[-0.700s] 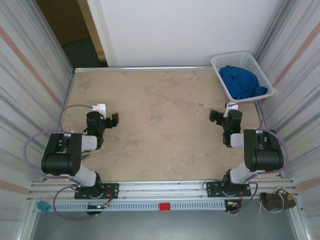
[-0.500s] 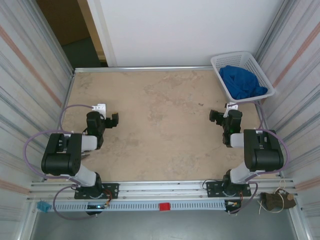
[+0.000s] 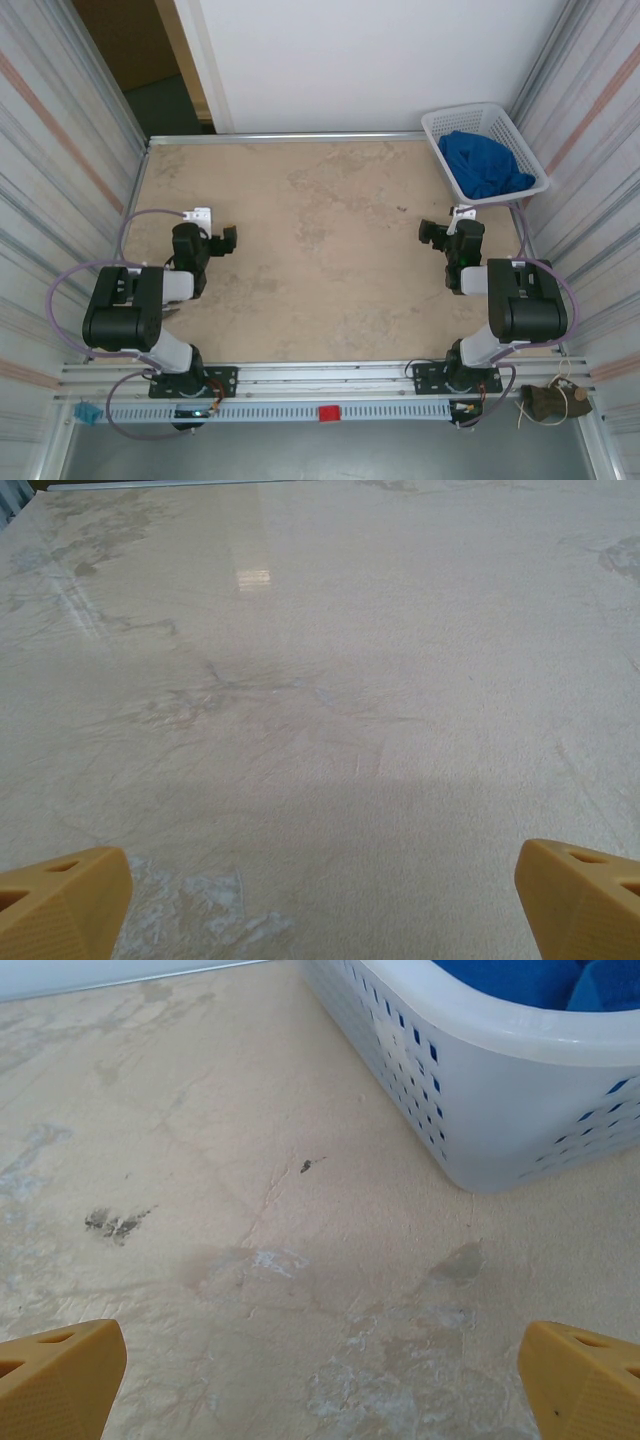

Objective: Fold the inside-out t-shirt

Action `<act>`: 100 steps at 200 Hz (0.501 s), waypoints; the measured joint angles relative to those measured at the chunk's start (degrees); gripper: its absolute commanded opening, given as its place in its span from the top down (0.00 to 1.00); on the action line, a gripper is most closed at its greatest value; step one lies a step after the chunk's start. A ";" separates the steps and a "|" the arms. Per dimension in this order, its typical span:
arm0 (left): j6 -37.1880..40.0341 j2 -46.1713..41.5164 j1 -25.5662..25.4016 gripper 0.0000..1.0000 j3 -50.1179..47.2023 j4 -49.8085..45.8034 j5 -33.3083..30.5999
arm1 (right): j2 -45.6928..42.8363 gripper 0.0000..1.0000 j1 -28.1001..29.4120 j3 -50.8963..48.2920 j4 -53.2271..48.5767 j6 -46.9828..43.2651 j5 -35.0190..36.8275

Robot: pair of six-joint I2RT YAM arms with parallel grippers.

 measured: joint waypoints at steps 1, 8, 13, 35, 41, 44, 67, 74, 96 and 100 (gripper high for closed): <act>0.00 0.02 0.02 0.01 0.00 0.00 0.00 | 0.00 0.01 0.00 0.00 0.00 0.00 0.00; 0.00 0.02 0.00 0.01 0.00 0.00 0.04 | 0.00 0.01 0.00 0.00 0.00 0.00 -0.02; 0.00 0.02 0.02 0.01 0.00 0.00 0.11 | 0.00 0.01 0.00 0.00 0.00 0.00 -0.07; 0.00 -0.07 0.02 0.01 0.00 0.00 0.02 | -0.24 0.01 0.00 0.09 -0.61 0.02 0.11; 0.00 -0.44 0.00 0.02 0.09 -0.61 -0.11 | -0.90 0.01 0.09 0.39 -2.38 0.02 0.31; 0.00 -0.72 0.00 0.02 0.17 -1.16 -0.22 | -1.31 0.01 0.13 0.63 -3.26 0.00 0.42; -0.22 -5.99 -0.87 0.01 3.89 -10.88 -3.63 | -8.17 0.01 1.29 5.44 -15.52 0.90 3.43; -0.48 -7.98 -1.31 0.02 5.68 -13.90 -4.20 | -10.93 0.01 1.38 7.87 -19.37 2.64 3.56; -3.43 -14.21 -2.60 0.01 13.18 -24.04 -5.11 | -16.90 0.01 -1.27 19.89 -31.63 12.24 2.62; -4.33 -15.26 -2.93 0.01 14.97 -26.03 -5.25 | -16.96 0.01 -2.32 22.95 -33.68 13.81 1.66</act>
